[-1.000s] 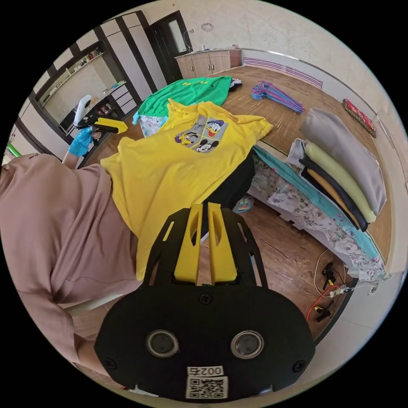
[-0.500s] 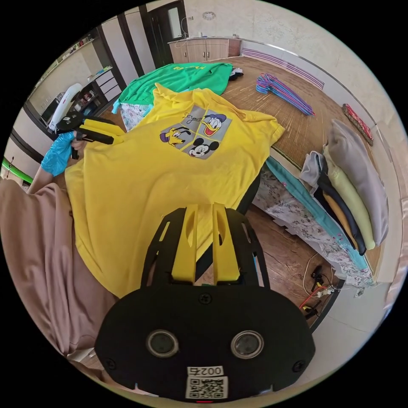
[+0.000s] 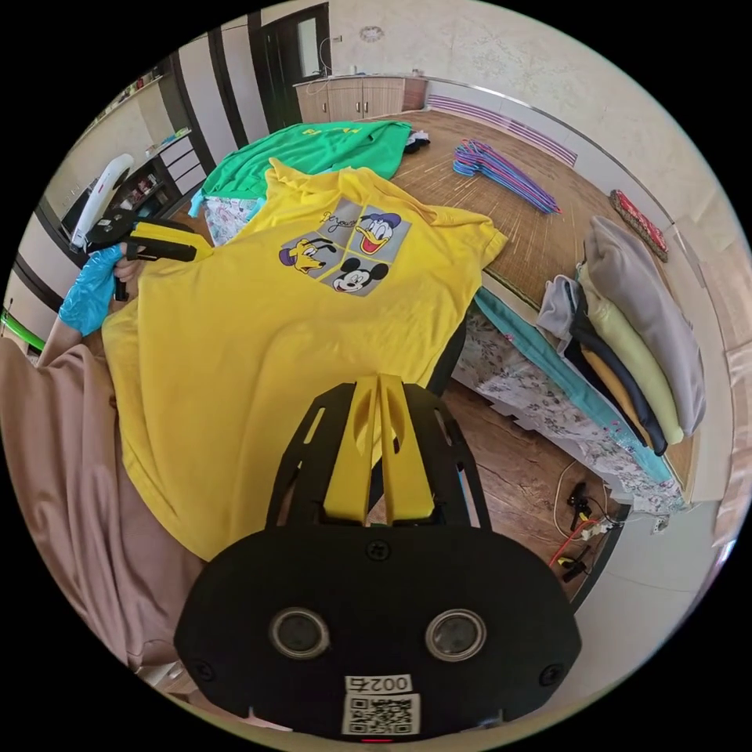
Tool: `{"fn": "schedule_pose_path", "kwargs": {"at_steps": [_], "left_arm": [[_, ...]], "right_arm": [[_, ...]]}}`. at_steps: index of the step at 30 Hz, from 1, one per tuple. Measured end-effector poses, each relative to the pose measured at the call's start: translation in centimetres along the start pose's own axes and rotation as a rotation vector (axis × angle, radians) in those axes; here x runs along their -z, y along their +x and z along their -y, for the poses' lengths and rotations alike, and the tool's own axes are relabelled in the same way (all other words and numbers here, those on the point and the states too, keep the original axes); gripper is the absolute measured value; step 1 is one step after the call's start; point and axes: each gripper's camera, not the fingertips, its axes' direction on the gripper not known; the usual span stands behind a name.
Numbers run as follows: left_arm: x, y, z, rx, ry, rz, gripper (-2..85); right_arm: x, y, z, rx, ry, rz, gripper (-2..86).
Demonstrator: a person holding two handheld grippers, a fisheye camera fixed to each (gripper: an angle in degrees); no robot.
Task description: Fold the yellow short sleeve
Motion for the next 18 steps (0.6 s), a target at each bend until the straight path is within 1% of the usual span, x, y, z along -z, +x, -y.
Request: {"fn": "schedule_pose_path", "kwargs": {"at_steps": [4, 7, 12, 14, 18], "left_arm": [[0.4, 0.4, -0.1, 0.009, 0.019, 0.008, -1.1], [0.6, 0.8, -0.1, 0.011, 0.028, 0.014, -1.1], [0.8, 1.4, 0.0, 0.013, 0.043, 0.029, -1.0], [1.0, 1.6, 0.0, 0.015, 0.054, 0.036, -1.0], [1.4, 1.9, 0.2, 0.015, 0.073, 0.049, -1.0]], "right_arm": [[-0.2, 0.7, 0.0, -0.055, 0.021, 0.073, 5.9], [-0.6, 1.0, 0.0, -0.079, 0.016, 0.101, 6.5], [-0.9, 1.2, 0.0, -0.099, 0.021, 0.137, 4.2], [-0.9, 0.8, 0.0, -0.089, 0.031, 0.108, 1.4], [-0.8, 0.4, 0.1, -0.072, 0.039, 0.071, -0.3]]}}
